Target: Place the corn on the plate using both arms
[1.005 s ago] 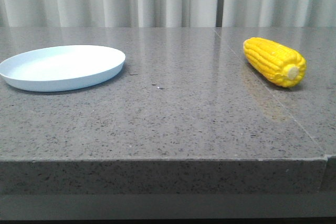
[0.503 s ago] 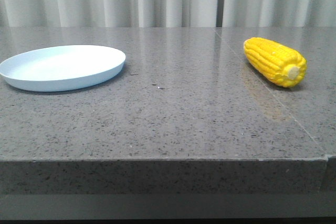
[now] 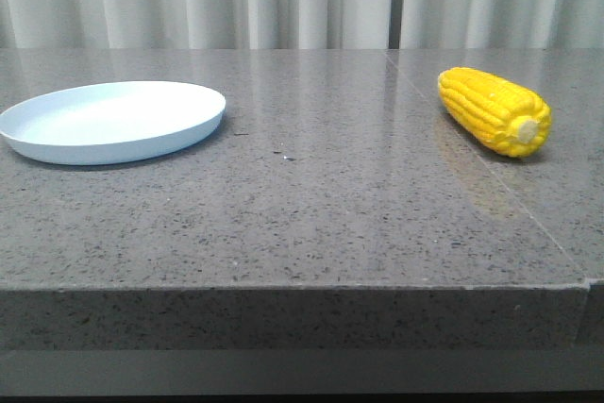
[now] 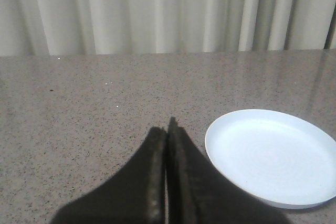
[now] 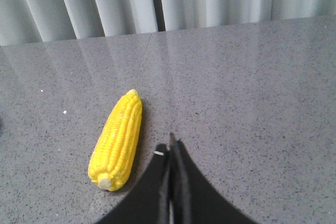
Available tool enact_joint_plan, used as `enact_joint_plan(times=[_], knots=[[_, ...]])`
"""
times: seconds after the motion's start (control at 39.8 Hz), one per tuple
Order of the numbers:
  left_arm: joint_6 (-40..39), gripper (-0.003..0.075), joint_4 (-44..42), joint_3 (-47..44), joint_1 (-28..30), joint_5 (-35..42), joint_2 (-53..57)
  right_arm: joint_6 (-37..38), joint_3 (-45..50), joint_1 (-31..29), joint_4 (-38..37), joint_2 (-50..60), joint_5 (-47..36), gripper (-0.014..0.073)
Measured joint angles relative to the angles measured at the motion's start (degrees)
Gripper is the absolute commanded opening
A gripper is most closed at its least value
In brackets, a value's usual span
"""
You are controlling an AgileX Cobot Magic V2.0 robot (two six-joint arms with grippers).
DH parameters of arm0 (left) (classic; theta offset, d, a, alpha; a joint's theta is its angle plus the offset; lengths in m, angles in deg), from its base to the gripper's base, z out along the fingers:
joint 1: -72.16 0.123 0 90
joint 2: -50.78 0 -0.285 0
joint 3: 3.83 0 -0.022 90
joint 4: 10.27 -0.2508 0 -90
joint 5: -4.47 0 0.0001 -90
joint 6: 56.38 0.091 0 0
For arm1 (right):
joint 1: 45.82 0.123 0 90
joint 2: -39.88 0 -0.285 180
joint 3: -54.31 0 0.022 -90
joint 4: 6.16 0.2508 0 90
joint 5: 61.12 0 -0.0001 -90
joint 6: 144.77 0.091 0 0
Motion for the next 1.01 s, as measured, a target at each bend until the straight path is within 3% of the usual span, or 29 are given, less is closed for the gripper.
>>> enact_joint_plan(times=[0.15,0.25,0.38,0.45,1.01], knots=[[0.00,0.0512,0.00,0.00,0.00,0.35,0.00,0.00,0.00,0.00,0.00,0.00,-0.64,0.0098],[0.00,0.0650,0.00,0.00,0.00,0.46,0.00,0.00,0.00,0.00,0.00,0.00,-0.64,0.0263],[0.00,0.0662,0.00,0.00,0.00,0.46,0.00,0.00,0.00,0.00,-0.04,0.00,-0.72,0.0552],[0.00,0.0662,0.00,0.00,0.00,0.46,0.00,0.00,0.00,0.00,-0.04,0.00,-0.72,0.0666],[0.00,0.0650,0.00,0.65,0.00,0.17,-3.06,0.00,0.00,0.00,-0.04,0.00,-0.72,0.0640]])
